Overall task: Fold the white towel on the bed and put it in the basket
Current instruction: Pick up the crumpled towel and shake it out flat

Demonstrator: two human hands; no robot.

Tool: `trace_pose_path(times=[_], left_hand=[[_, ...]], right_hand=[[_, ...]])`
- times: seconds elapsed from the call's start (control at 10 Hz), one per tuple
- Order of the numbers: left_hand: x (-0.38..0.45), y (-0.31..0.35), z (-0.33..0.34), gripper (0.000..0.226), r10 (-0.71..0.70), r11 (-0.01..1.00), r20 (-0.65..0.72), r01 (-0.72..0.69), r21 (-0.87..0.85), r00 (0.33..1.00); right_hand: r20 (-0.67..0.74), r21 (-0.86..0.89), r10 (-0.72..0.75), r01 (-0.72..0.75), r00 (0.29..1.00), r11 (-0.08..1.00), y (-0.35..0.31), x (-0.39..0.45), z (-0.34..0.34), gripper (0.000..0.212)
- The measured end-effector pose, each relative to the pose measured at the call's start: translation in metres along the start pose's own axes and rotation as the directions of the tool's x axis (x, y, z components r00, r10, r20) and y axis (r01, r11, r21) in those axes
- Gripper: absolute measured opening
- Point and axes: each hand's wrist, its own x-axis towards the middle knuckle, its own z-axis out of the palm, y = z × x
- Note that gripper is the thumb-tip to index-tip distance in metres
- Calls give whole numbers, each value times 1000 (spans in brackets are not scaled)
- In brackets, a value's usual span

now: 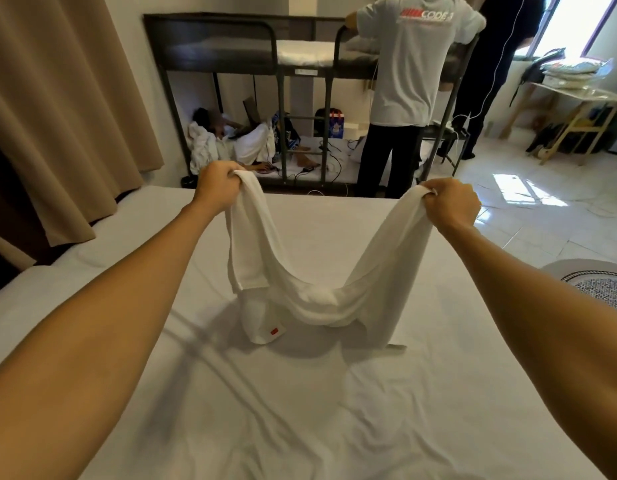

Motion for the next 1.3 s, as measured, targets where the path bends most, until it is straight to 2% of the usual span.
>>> trace_pose_path(times=[0.1,0.2,0.3,0.4,0.5,0.6,0.7,0.8,0.9,1.0,1.1,1.2,1.3], left_hand=[[8,20,-7,24,22,1000,-29,-22,14,999],[15,43,-19,24,21,999,-92,-24,-37,996],[24,63,-38,32,17,993,-136,-32,-112,991],[36,81,-53,34,-42,982,-143,15,-189,989],[51,87,-55,43,-230,953,-114,200,-226,967],[59,71,-38,53,-398,892,-12,384,-237,917],[48,22,-3,60,-566,761,117,571,-307,816],[37,-49,40,48,-773,515,218,790,-333,596],[18,-90,72,39,-864,317,248,855,-410,439],[4,-114,91,42,-919,250,174,864,-437,354],[-16,-148,125,40,-902,344,172,900,-268,396],[-46,-157,159,36,-796,589,236,803,91,558],[-90,-171,194,37,-678,733,386,618,285,626]], right_hand=[[-46,6,-32,33,998,999,-19,5,-12,33],[-120,151,66,-48,991,987,-38,11,-27,30],[-121,371,164,-108,979,922,-52,23,-44,27],[-86,494,195,-128,977,860,-67,35,-61,33],[-38,505,230,-180,972,844,-79,49,-70,30],[61,440,335,-327,940,836,-70,57,-53,38],[156,403,458,-479,875,779,-38,46,-14,50],[295,386,564,-637,771,667,-5,27,26,47],[369,337,697,-787,615,517,29,22,70,44],[390,309,727,-824,565,475,48,16,100,43],[430,228,678,-798,596,558,68,-5,141,43],[454,121,694,-810,559,573,78,-27,178,42],[462,7,701,-792,543,610,89,-66,213,40]])
